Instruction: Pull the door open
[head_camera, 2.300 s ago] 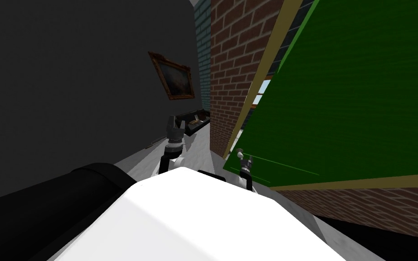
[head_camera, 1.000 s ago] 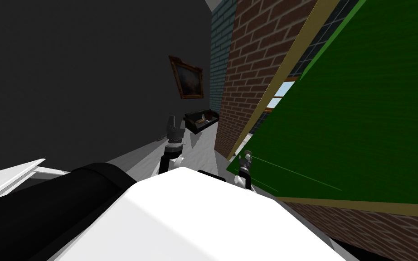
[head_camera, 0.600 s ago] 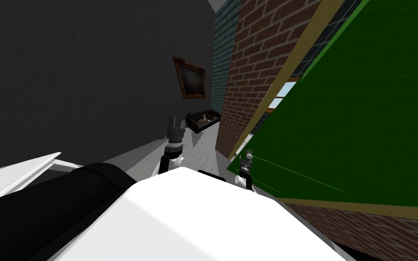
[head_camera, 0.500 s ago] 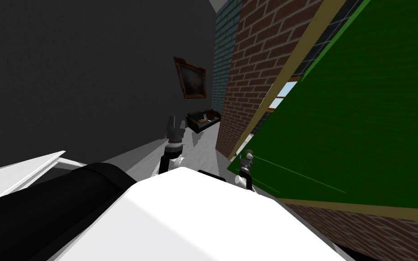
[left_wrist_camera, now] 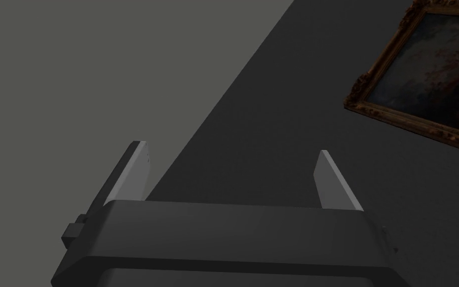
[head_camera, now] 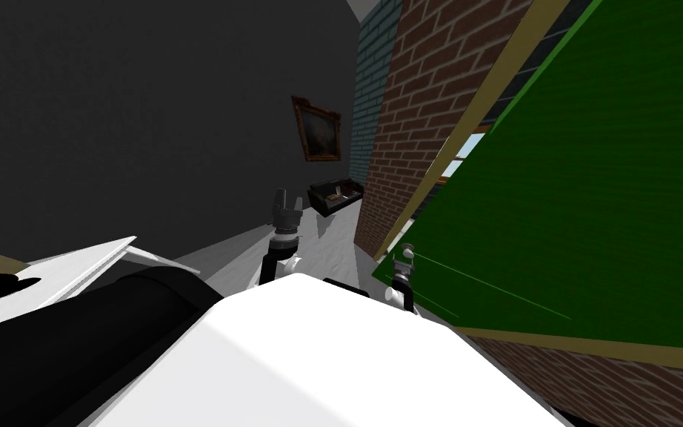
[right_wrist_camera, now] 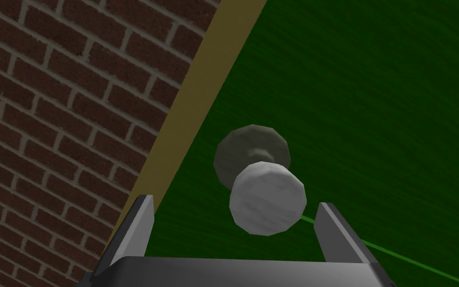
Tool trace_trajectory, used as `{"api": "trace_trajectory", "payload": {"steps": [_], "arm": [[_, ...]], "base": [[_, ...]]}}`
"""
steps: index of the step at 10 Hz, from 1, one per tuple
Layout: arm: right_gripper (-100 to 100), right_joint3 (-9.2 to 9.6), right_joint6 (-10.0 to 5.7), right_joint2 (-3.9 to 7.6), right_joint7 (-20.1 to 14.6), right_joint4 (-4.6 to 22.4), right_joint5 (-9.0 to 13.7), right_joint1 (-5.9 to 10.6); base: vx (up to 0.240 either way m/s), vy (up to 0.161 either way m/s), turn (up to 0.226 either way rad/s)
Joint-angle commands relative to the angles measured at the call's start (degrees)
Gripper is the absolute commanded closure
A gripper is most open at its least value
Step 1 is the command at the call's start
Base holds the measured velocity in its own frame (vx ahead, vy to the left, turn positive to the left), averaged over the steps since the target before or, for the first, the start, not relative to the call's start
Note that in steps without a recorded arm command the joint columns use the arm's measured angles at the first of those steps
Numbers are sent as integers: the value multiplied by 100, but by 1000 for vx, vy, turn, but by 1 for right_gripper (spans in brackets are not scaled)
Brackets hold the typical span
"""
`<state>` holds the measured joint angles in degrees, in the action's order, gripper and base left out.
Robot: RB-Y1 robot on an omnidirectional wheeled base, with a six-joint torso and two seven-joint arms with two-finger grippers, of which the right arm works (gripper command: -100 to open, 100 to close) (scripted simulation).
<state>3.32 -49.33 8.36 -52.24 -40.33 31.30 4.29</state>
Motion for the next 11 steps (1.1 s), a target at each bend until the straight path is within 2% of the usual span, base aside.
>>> {"api": "trace_trajectory", "payload": {"steps": [1, 2, 4, 5, 7, 8, 11], "arm": [[-100, 46, 35, 38, -286, -25, 117, -7], [-100, 46, 35, 38, -313, -25, 117, -7], [-100, 125, 69, 94, -694, -40, 301, -14], [-100, 125, 69, 94, -762, -40, 301, -14], [-100, 195, 99, 145, -1132, -53, 464, -20], [-100, 195, 99, 145, -1180, -53, 464, -20], [-100, 280, 135, 205, -1703, -70, 663, -28]], "base": [[-65, -11, 62], [-51, -12, 29], [-63, -18, 85], [-63, -29, 25], [-86, -19, 67], [-76, -23, 26], [-66, -25, 59]]}}
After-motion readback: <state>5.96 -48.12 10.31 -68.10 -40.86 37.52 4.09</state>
